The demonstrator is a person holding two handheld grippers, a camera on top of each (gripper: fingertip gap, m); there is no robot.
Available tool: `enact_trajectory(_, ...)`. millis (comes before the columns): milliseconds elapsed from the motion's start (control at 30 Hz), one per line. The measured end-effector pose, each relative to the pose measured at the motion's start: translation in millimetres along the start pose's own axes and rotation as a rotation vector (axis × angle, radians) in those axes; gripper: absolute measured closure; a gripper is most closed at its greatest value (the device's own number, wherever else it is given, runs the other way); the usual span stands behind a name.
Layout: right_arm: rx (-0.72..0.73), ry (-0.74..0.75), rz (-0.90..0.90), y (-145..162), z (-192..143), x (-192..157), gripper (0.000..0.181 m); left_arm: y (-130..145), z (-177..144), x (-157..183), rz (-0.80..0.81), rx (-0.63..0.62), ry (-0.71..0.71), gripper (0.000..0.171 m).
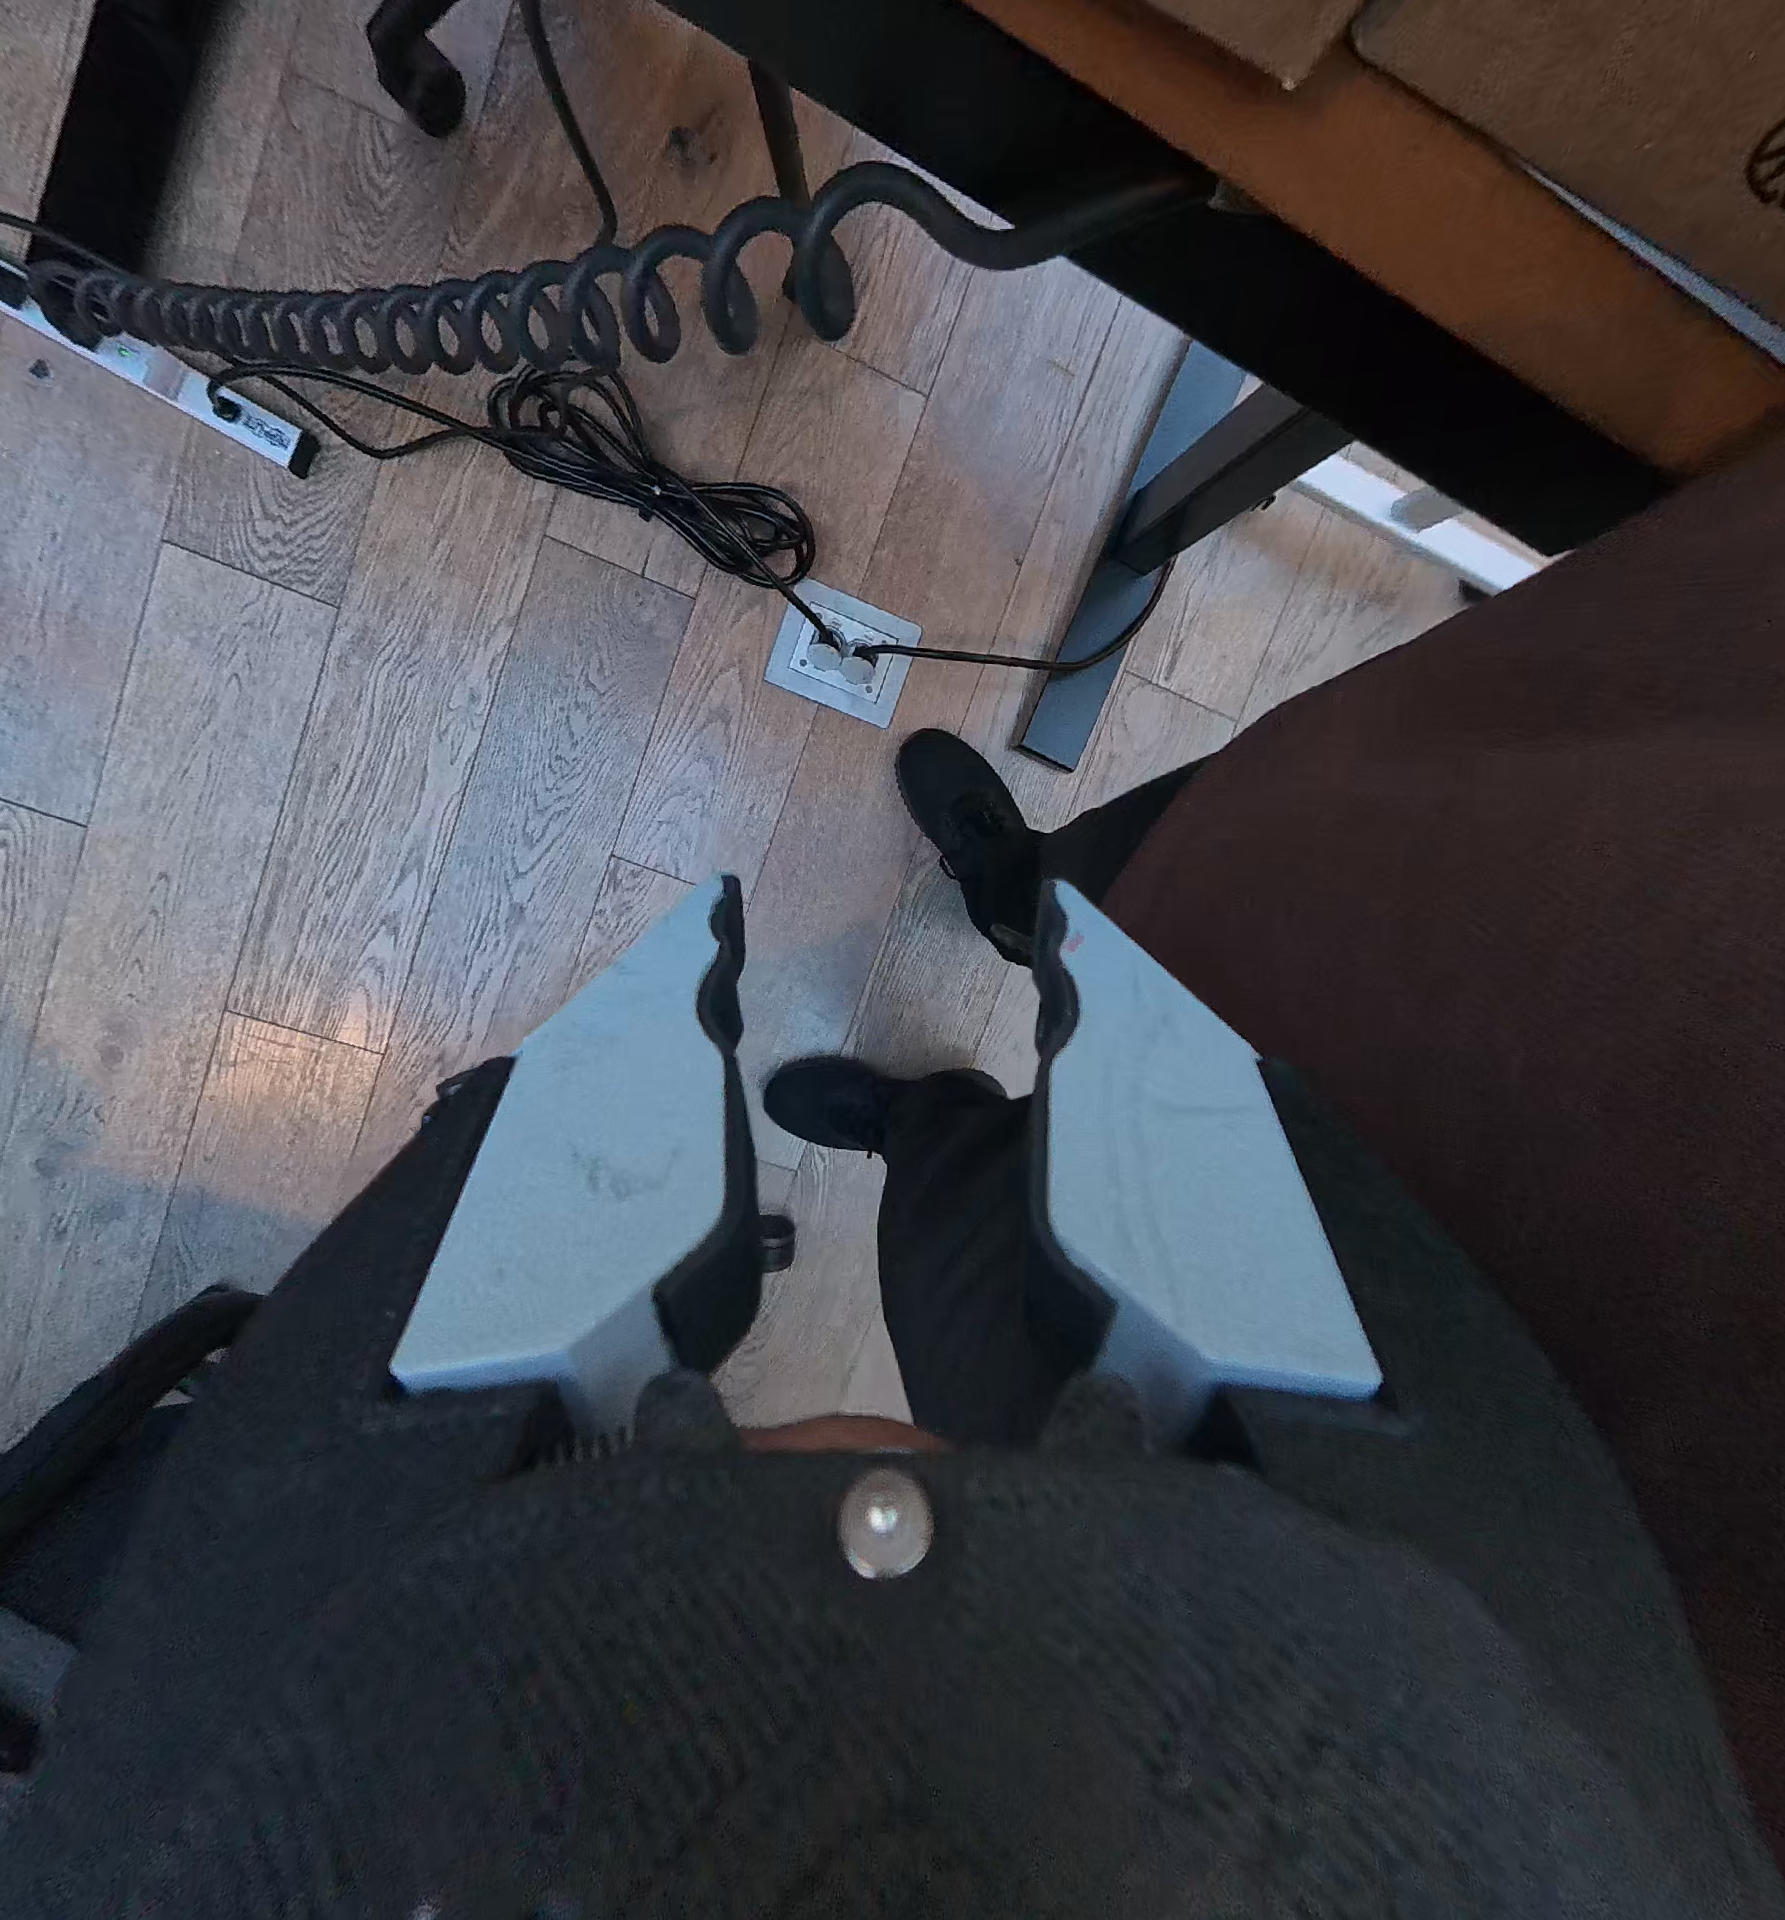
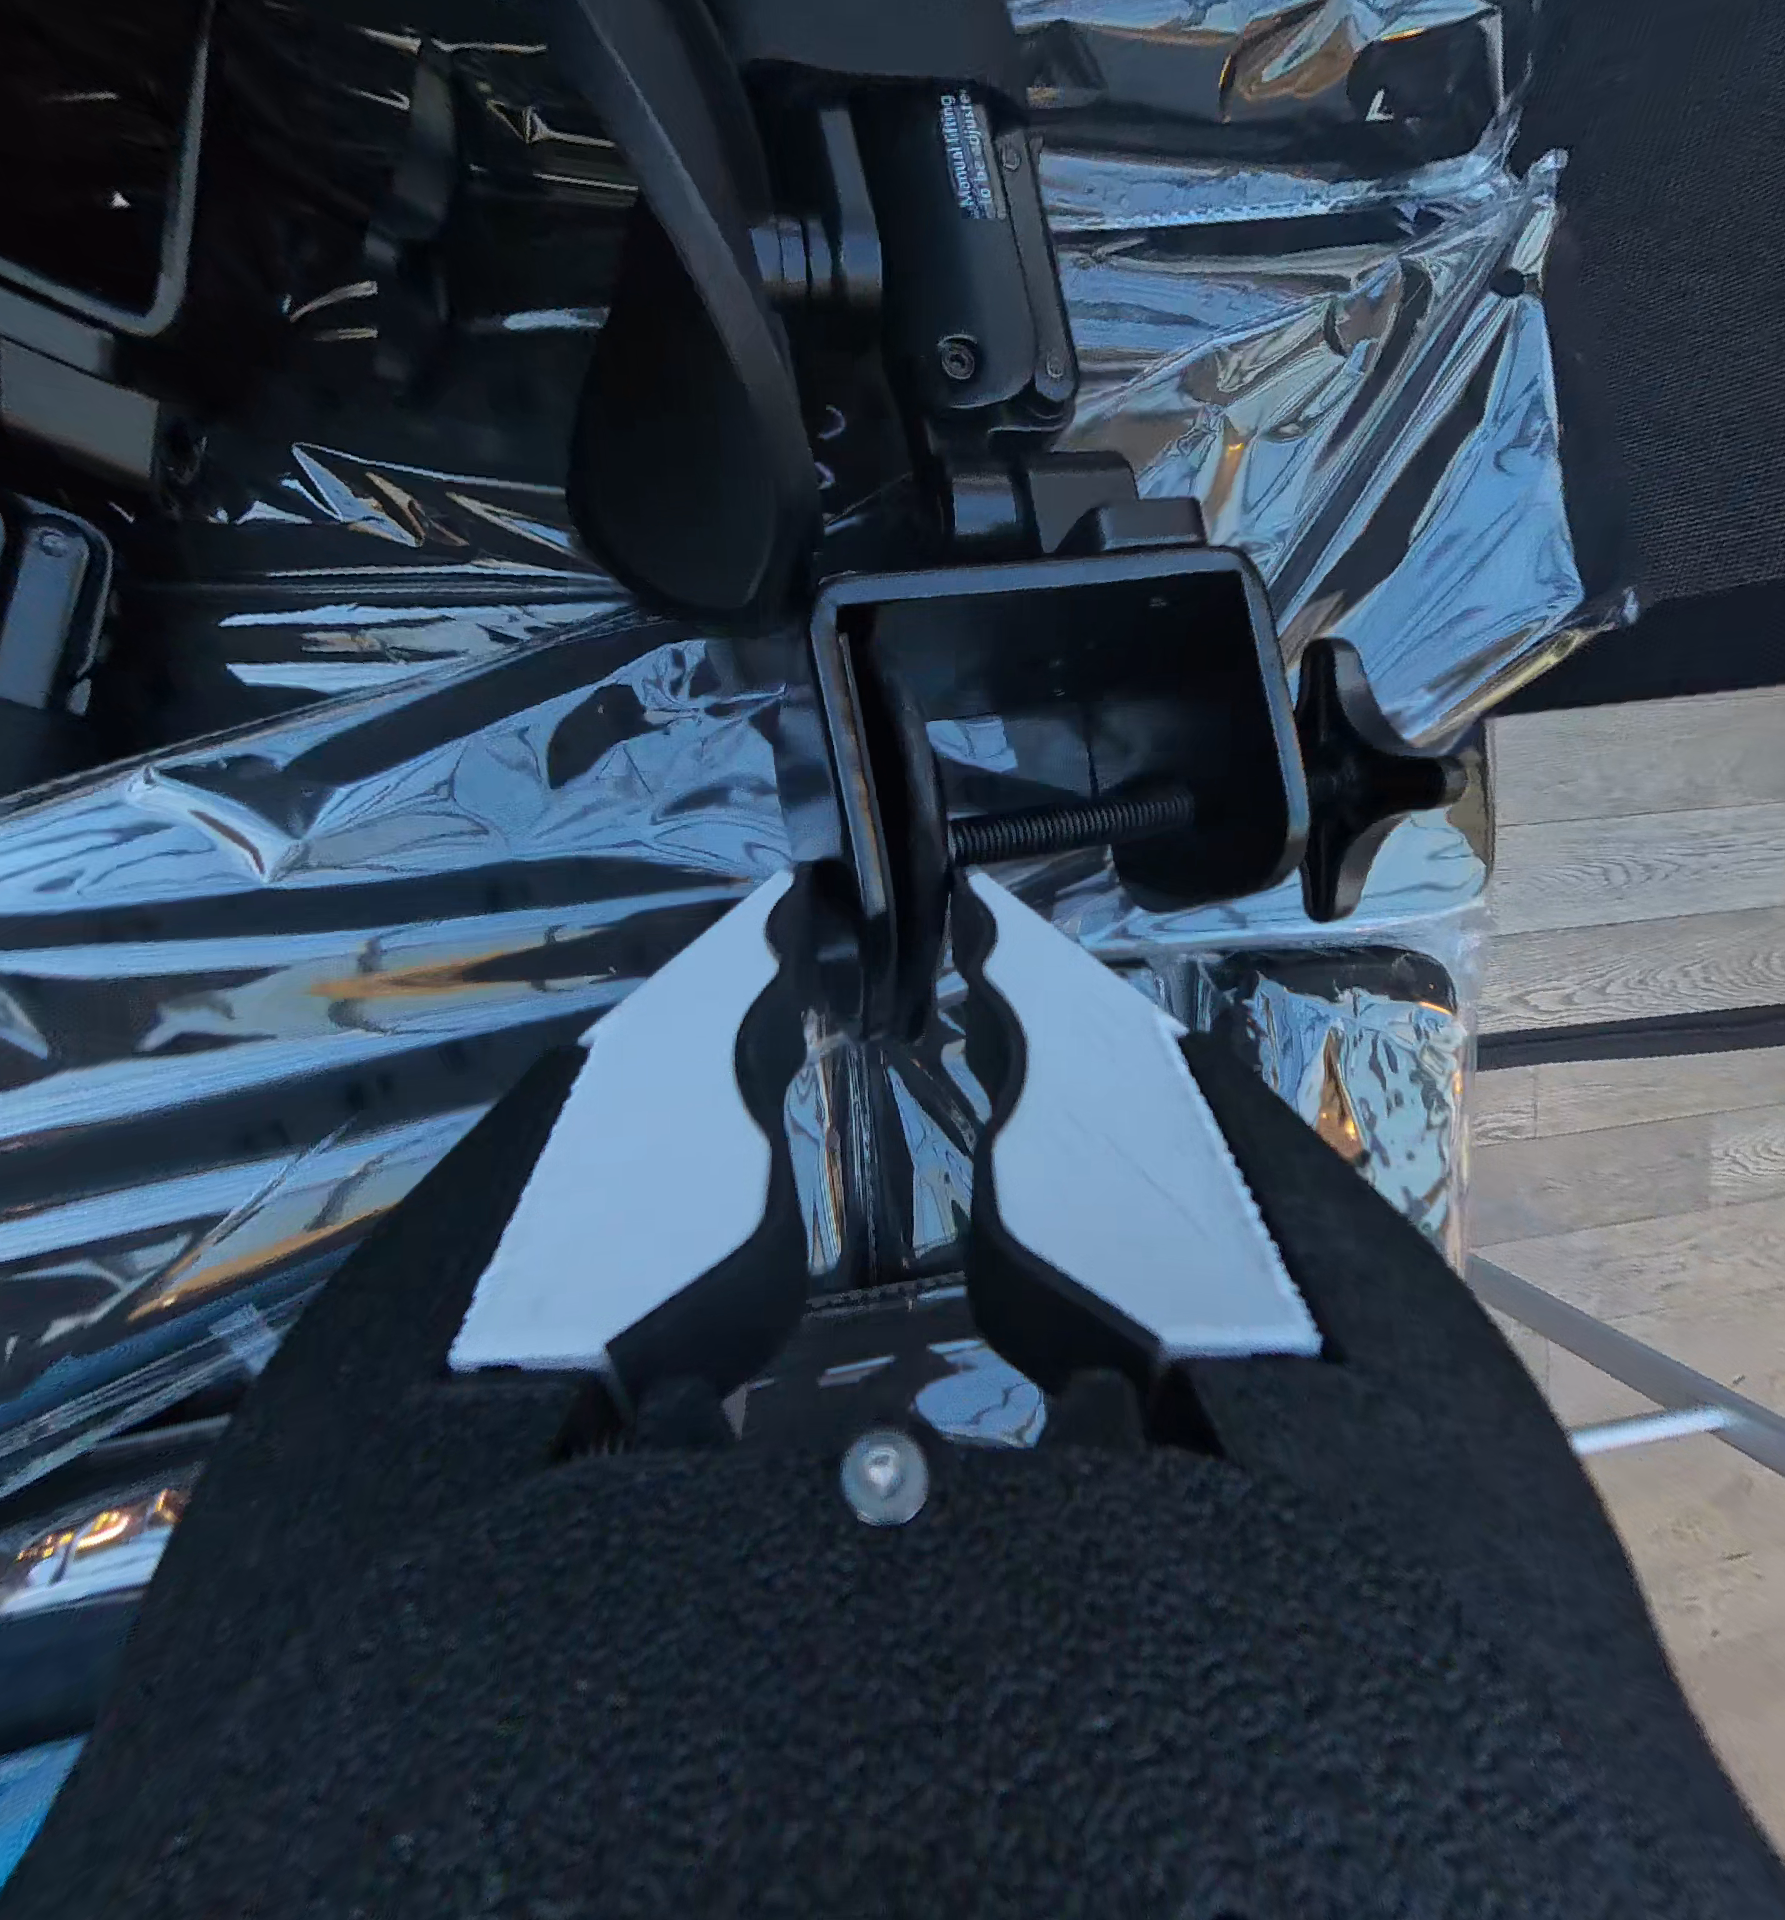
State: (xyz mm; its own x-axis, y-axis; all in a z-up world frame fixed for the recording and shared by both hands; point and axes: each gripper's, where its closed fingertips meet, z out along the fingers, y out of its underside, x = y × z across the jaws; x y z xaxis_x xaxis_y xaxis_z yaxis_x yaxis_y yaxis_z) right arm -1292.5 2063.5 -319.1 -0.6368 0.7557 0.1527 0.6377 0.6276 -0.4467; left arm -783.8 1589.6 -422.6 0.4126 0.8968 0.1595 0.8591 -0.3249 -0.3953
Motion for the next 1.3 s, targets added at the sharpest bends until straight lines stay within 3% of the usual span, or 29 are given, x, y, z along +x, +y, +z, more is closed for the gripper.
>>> enact_trajectory(167,0.009,-0.006,0.018,3.1,-31.2,-5.0,0.158,2.3,-0.7,0.2,0.057,-0.029,-0.002,0.119)
enact_trajectory(267,0.014,-0.091,0.048,4.4,-50.6,-23.6,0.16,6.4,-0.7,-3.3,0.05,-0.036,0.003,0.119)
enact_trajectory(467,-0.088,-0.218,-0.01,36.7,-50.3,-68.8,0.158,5.0,5.3,-6.9,0.037,-0.033,0.032,0.12)
enact_trajectory(567,-0.152,-0.271,-0.005,50.1,-55.7,-83.1,0.167,1.5,8.3,-5.9,0.065,-0.034,0.046,0.121)
enact_trajectory(633,-0.057,-0.214,0.03,37.3,-77.9,-73.6,0.181,-2.6,8.3,-5.7,0.087,-0.022,0.05,0.121)
enact_trajectory(700,0.092,-0.212,0.127,21.3,-114.3,-64.9,0.181,-4.5,8.2,-5.6,0.096,-0.009,0.058,0.121)
enact_trajectory(767,0.198,-0.232,0.238,21.5,-149.3,-58.4,0.166,-4.4,8.8,-5.6,0.096,-0.003,0.071,0.121)
enact_trajectory(833,0.24,-0.207,0.346,42.0,-173.9,-50.6,0.154,-8.0,8.0,-4.9,0.103,0.013,0.085,0.12)
enact_trajectory(933,0.295,-0.196,0.53,87.9,-193.8,-55.0,0.14,-28.4,-0.3,1.5,0.138,0.074,0.118,0.118)
enact_trajectory(1033,0.279,-0.229,0.714,144.7,-189.9,-78.0,0.114,-62.0,-14.5,16.1,0.195,0.143,0.188,0.114)
enact_trajectory(1133,0.248,-0.218,0.902,196.1,-178.6,-101.1,0.11,-111.2,-39.2,42.0,0.277,0.238,0.295,0.11)
enact_trajectory(1233,0.408,-0.422,1.083,195.0,-183.6,-134.7,0.109,-161.4,-62.8,77.4,0.366,0.285,0.404,0.106)
enact_trajectory(1267,0.422,-0.443,1.115,197.6,-182.3,-141.7,0.098,-164.4,-59.1,79.3,0.417,0.2,0.383,0.11)
enact_trajectory(1300,0.406,-0.449,1.117,202.8,-179.2,-149.9,0.101,-166.8,-55.8,75.9,0.476,0.14,0.336,0.122)
